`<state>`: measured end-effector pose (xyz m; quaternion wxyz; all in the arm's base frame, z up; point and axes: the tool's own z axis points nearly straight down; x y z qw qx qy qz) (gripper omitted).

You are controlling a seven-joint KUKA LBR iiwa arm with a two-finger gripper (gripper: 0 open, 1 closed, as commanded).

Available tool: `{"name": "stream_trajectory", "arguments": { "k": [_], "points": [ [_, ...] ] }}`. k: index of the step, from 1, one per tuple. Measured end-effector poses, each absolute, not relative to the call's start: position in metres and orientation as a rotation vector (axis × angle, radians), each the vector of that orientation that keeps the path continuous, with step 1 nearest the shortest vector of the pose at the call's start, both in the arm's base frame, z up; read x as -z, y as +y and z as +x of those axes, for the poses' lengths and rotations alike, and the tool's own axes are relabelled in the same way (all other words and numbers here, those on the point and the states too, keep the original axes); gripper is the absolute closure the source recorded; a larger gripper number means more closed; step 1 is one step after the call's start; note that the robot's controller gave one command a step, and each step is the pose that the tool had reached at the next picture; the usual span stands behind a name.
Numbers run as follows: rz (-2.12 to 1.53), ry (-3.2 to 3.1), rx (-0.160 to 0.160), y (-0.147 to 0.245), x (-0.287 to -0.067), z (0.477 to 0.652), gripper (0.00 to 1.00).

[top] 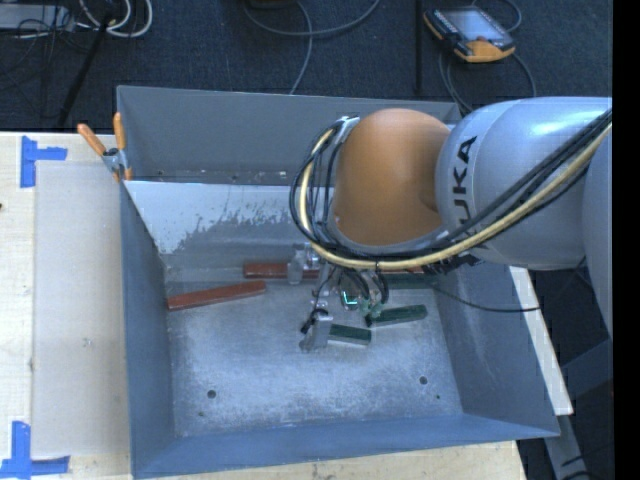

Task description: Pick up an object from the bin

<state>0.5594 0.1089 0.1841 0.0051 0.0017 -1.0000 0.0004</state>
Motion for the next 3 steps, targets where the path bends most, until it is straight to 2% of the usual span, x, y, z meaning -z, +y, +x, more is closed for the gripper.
{"name": "stream_trajectory", "arguments": {
  "k": [1,2,3],
  "points": [
    [-0.013,-3.137,-0.005,-0.021,-0.104,0.599,0.00],
    [0.066,-3.129,0.002,0.002,-0.067,0.519,0.00],
    [0.060,-3.140,0.002,0.001,-0.070,0.523,1.00]
  ]
}}
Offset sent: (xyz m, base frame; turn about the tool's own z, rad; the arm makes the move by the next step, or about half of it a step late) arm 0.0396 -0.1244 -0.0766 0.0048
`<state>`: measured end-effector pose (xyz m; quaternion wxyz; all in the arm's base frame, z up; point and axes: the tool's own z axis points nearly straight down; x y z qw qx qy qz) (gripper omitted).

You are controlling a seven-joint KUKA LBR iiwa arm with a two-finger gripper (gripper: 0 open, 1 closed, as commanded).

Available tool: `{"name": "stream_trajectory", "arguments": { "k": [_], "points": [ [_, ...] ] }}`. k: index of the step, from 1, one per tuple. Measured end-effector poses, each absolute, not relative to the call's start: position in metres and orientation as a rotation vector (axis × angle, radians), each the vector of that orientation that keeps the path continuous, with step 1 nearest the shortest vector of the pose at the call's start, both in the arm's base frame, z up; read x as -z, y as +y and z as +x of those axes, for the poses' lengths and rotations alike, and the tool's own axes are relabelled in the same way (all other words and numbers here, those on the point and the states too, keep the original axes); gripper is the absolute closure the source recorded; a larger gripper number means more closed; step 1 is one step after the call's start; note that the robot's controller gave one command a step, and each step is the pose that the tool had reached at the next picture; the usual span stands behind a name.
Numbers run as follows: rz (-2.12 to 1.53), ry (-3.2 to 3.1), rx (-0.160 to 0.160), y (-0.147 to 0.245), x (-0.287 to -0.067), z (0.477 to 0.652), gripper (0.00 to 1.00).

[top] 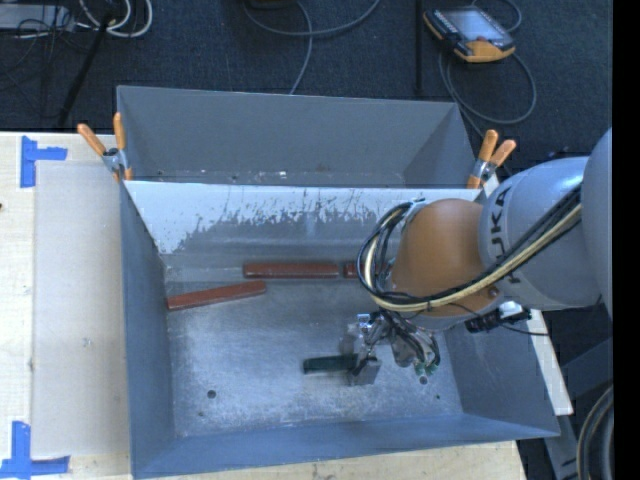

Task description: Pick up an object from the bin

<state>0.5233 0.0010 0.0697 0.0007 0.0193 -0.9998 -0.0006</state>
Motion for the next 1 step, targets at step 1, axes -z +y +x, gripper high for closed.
{"name": "stream_trajectory", "arguments": {
  "k": [1],
  "points": [
    [0.264,-3.141,0.001,0.0393,-0.2197,0.5622,1.00]
  ]
}}
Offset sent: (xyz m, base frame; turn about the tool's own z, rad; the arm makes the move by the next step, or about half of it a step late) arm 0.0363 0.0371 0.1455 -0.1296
